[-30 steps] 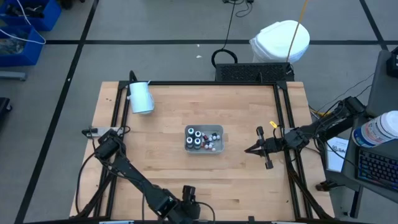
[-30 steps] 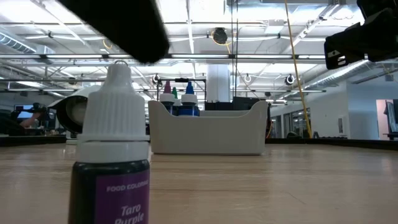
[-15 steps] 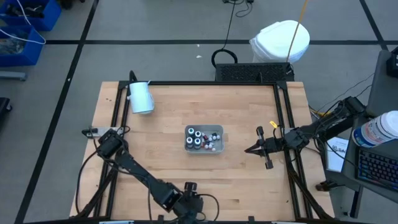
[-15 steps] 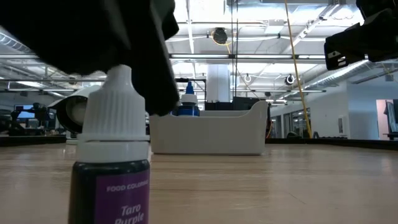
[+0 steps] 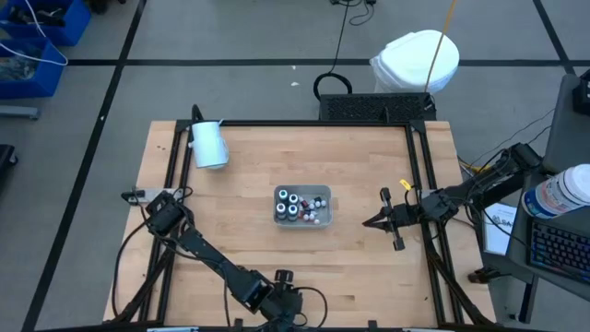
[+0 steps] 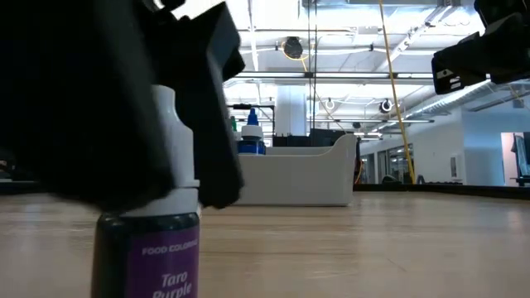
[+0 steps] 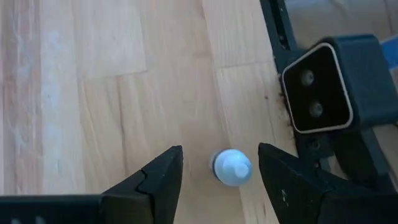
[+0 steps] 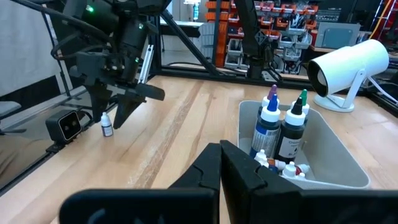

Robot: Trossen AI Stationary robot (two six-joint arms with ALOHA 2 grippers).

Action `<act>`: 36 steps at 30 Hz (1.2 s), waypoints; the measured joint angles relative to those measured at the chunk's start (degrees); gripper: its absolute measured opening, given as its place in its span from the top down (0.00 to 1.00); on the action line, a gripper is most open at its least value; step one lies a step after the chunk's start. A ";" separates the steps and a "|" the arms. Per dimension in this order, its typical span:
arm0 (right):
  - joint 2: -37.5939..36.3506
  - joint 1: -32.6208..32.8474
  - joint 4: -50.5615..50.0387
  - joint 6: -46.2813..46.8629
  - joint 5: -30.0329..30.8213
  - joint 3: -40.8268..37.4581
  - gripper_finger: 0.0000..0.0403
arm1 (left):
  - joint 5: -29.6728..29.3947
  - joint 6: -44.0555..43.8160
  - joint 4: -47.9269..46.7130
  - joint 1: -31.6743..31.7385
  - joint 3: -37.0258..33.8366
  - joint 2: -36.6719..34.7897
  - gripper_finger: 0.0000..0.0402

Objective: Pick & Place food coloring
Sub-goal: Put the small violet food coloring bottle into the gray bin

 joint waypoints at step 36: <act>0.02 -0.02 0.19 -0.24 0.02 0.00 1.00 | -12.64 6.80 -20.78 -0.04 1.05 -19.21 0.86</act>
